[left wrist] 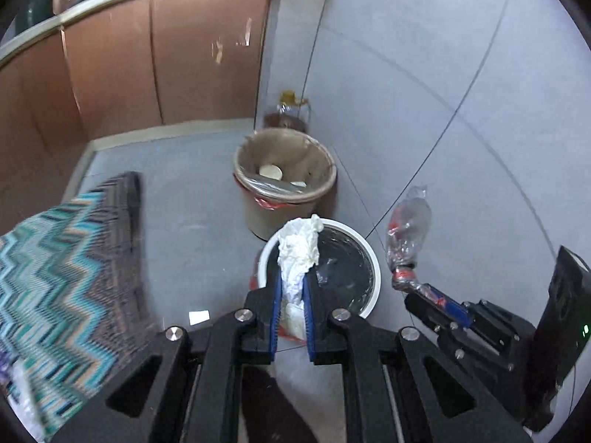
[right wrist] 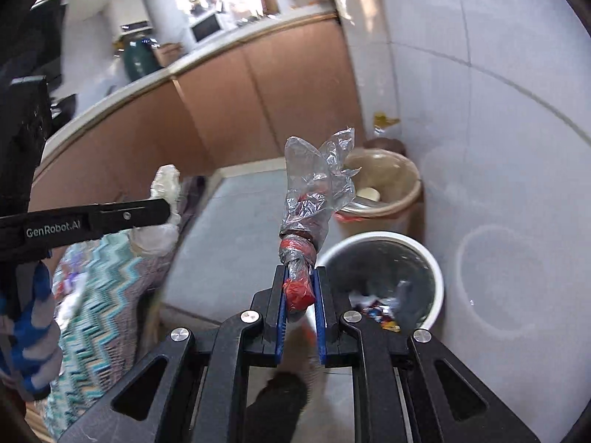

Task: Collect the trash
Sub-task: 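Carry the tissue and the bottle over the white bin with both tools, then open the left gripper to drop the tissue while the right drops the bottle into the bin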

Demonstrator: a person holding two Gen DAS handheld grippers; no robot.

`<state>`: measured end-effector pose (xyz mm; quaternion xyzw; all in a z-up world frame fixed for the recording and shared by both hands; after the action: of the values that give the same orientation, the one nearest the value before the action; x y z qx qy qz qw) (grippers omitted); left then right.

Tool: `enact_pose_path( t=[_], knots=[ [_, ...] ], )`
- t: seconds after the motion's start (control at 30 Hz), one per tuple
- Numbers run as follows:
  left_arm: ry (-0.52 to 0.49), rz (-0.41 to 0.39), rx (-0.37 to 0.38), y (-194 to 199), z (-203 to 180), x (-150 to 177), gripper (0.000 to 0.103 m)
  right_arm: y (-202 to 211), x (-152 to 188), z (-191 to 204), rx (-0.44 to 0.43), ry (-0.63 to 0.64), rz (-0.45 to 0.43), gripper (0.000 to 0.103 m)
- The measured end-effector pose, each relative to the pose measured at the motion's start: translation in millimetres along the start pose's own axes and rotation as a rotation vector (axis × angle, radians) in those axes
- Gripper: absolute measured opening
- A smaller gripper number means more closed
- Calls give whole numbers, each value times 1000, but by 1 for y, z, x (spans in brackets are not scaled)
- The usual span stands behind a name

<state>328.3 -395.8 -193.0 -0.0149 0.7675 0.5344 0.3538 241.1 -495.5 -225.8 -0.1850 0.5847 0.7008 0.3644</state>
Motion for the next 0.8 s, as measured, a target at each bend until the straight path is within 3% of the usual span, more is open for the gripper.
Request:
enact_pose_path(
  t=[0.33, 0.4, 0.43, 0.47, 0.5, 0.53, 0.8],
  knots=[
    [8, 80, 38, -87, -20, -23, 15, -67, -14, -46, 59, -45, 78, 16],
    [13, 81, 44, -92, -21, -26, 25, -74, -14, -51, 72, -42, 89, 17],
    [17, 76, 48, -95, -19, -28, 37, -79, -13, -53, 80, -42, 98, 18],
    [23, 69, 54, -95, -18, -29, 44, -81, -12, -55, 85, -43, 101, 26],
    [32, 65, 62, -94, -17, -30, 44, -82, -10, -57, 94, -47, 104, 35],
    [38, 64, 74, -94, -15, -30, 45, -83, -10, -59, 99, -54, 105, 37],
    [46, 18, 96, -60, -9, -27, 45, -63, -8, -54, 102, -87, 75, 45]
  ],
)
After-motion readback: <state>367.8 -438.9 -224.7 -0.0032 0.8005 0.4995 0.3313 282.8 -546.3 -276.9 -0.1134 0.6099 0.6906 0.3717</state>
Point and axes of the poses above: each gripper's, at about its wrist camera, not at the fingertips, and y roughly against the way its jaws point, z to its left, x to its underside, the point moved 6 cm from there along -y, roughly the way its jaws point, and after that the axes turned 1 degree about y, right-handed, at the moved point
